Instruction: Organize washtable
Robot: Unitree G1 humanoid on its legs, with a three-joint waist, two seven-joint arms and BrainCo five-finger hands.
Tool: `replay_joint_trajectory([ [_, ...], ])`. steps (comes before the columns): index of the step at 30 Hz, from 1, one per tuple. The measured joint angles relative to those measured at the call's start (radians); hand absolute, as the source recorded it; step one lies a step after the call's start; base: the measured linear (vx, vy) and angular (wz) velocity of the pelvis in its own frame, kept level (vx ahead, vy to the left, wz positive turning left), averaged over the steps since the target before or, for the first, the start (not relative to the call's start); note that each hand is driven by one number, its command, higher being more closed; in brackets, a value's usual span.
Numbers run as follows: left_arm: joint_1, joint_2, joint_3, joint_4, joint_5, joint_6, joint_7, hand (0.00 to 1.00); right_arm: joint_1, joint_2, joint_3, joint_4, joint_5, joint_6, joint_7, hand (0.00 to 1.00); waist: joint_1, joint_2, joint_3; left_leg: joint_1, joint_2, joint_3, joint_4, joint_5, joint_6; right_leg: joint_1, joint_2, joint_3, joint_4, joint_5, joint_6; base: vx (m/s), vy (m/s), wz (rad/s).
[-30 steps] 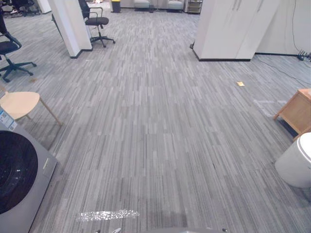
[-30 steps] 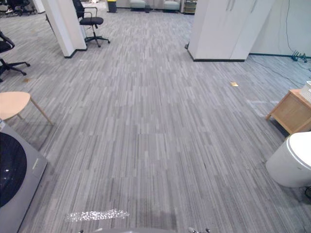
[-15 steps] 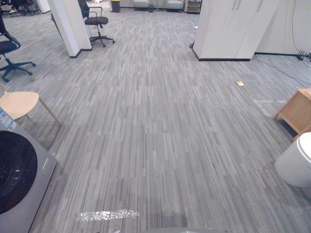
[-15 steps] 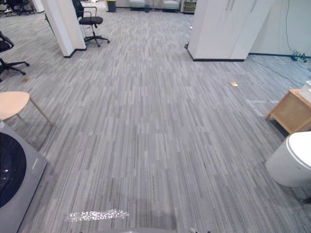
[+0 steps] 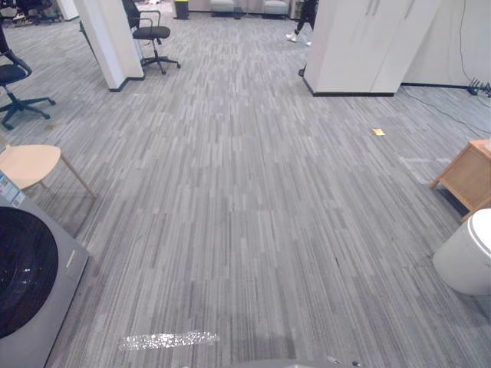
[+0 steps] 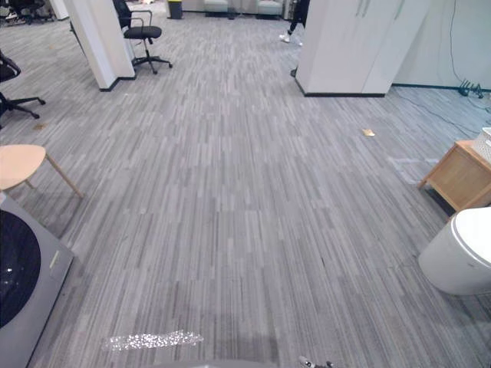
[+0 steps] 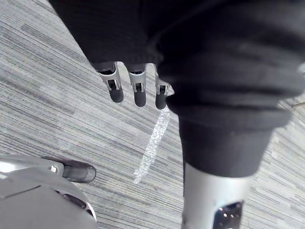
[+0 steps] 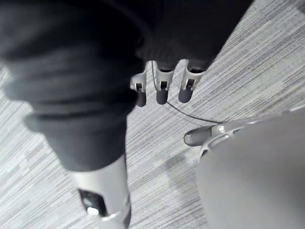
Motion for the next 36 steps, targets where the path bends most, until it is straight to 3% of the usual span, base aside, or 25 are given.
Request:
replay_joint_trajectory([
  [8, -0.003, 0.009, 0.011, 0.0, 0.0, 0.0, 0.0, 0.0, -0.001, 0.002, -0.006, 0.007, 0.0, 0.0, 0.0, 0.0, 0.0, -0.011, 0.006, -0.015, -0.001, -0.007, 0.027, -0.005, 0.003, 0.006, -0.004, -0.008, 0.007, -0.002, -0.003, 0.0, -0.001, 0.03],
  [9, -0.006, 0.009, 0.014, -0.001, -0.001, 0.0, 0.0, 0.0, -0.002, 0.004, -0.013, 0.007, 0.0, 0.0, 0.0, 0.0, 0.0, -0.018, 0.011, -0.027, 0.0, -0.013, 0.056, -0.018, 0.005, -0.004, -0.009, -0.011, 0.029, -0.012, -0.015, -0.02, -0.009, 0.15],
  [14, -0.018, 0.007, 0.049, -0.003, -0.001, 0.001, -0.001, 0.0, -0.005, 0.02, -0.093, -0.001, 0.001, 0.001, -0.001, 0.0, -0.001, -0.033, 0.062, -0.072, -0.027, -0.031, 0.207, -0.122, 0.049, -0.065, -0.084, -0.014, 0.247, -0.136, 0.015, -0.04, 0.037, 0.16],
  [16, -0.014, 0.001, 0.049, -0.003, 0.001, 0.002, -0.001, 0.0, 0.012, 0.02, -0.112, -0.006, 0.001, 0.001, 0.001, 0.0, -0.001, -0.021, 0.076, -0.068, -0.035, -0.033, 0.267, -0.172, 0.066, -0.084, -0.116, -0.002, 0.353, -0.189, -0.026, -0.01, 0.072, 0.06],
  [17, -0.007, -0.01, 0.052, -0.003, 0.008, 0.006, -0.001, 0.0, 0.017, 0.02, -0.126, -0.015, 0.004, 0.002, 0.002, 0.0, -0.001, -0.015, 0.08, -0.062, -0.025, -0.033, 0.298, -0.198, 0.075, -0.126, -0.118, 0.016, 0.482, -0.169, -0.079, 0.07, 0.077, -0.01],
  [19, -0.004, -0.021, 0.089, -0.009, 0.018, 0.018, -0.003, 0.0, 0.027, 0.026, -0.148, -0.028, 0.008, 0.002, 0.001, 0.0, -0.002, 0.004, 0.1, -0.029, -0.001, -0.032, 0.3, -0.206, 0.074, -0.178, -0.104, 0.03, 0.612, -0.113, -0.116, 0.12, 0.117, -0.06],
  [21, 0.002, -0.025, 0.12, -0.015, 0.018, 0.02, -0.003, 0.0, 0.041, 0.045, -0.157, -0.044, 0.009, 0.002, 0.001, 0.0, -0.002, 0.0, 0.101, 0.0, 0.025, -0.034, 0.3, -0.218, 0.078, -0.2, -0.07, 0.028, 0.671, -0.157, -0.064, 0.13, 0.041, -0.02],
  [24, 0.001, -0.034, 0.128, -0.031, 0.018, 0.02, -0.003, 0.0, 0.05, 0.05, -0.158, -0.056, 0.01, 0.005, 0.001, 0.0, -0.001, 0.004, 0.103, 0.014, 0.043, -0.038, 0.283, -0.221, 0.067, -0.241, -0.013, 0.003, 0.608, -0.2, -0.031, 0.2, -0.004, 0.1],
  [28, -0.013, -0.068, 0.13, -0.063, 0.02, 0.02, -0.001, 0.0, 0.062, 0.045, -0.153, -0.132, 0.01, 0.021, 0.001, 0.0, 0.0, 0.05, 0.131, 0.068, 0.09, -0.041, 0.276, -0.251, 0.012, -0.304, 0.047, -0.049, 0.481, -0.189, -0.04, 0.27, -0.033, 0.05],
  [32, -0.033, -0.085, 0.14, -0.089, 0.027, 0.019, -0.001, 0.0, 0.085, 0.052, -0.119, -0.181, 0.01, 0.024, 0.001, 0.0, 0.001, 0.049, 0.134, 0.135, 0.119, -0.045, 0.277, -0.294, -0.063, -0.351, 0.035, -0.065, 0.43, -0.129, -0.081, 0.41, -0.176, 0.16],
  [34, -0.042, -0.099, 0.167, -0.093, 0.034, 0.017, -0.002, 0.0, 0.095, 0.057, -0.117, -0.2, 0.01, 0.023, 0.004, 0.0, -0.003, 0.049, 0.129, 0.177, 0.14, -0.062, 0.28, -0.317, -0.104, -0.379, 0.011, -0.064, 0.512, -0.084, -0.082, 0.51, -0.331, 0.35],
  [35, -0.042, -0.108, 0.168, -0.093, 0.039, 0.017, -0.002, 0.0, 0.098, 0.055, -0.115, -0.199, 0.01, 0.023, 0.006, 0.0, -0.003, 0.061, 0.125, 0.177, 0.156, -0.06, 0.287, -0.314, -0.11, -0.391, 0.017, -0.073, 0.552, -0.12, -0.088, 0.54, -0.374, 0.16],
  [36, -0.042, -0.116, 0.184, -0.097, 0.039, 0.017, -0.003, 0.0, 0.094, 0.047, -0.114, -0.197, 0.006, 0.023, 0.006, 0.0, -0.003, 0.058, 0.113, 0.158, 0.178, -0.059, 0.335, -0.286, -0.157, -0.398, 0.029, -0.08, 0.588, -0.174, -0.103, 0.46, -0.329, -0.02],
])
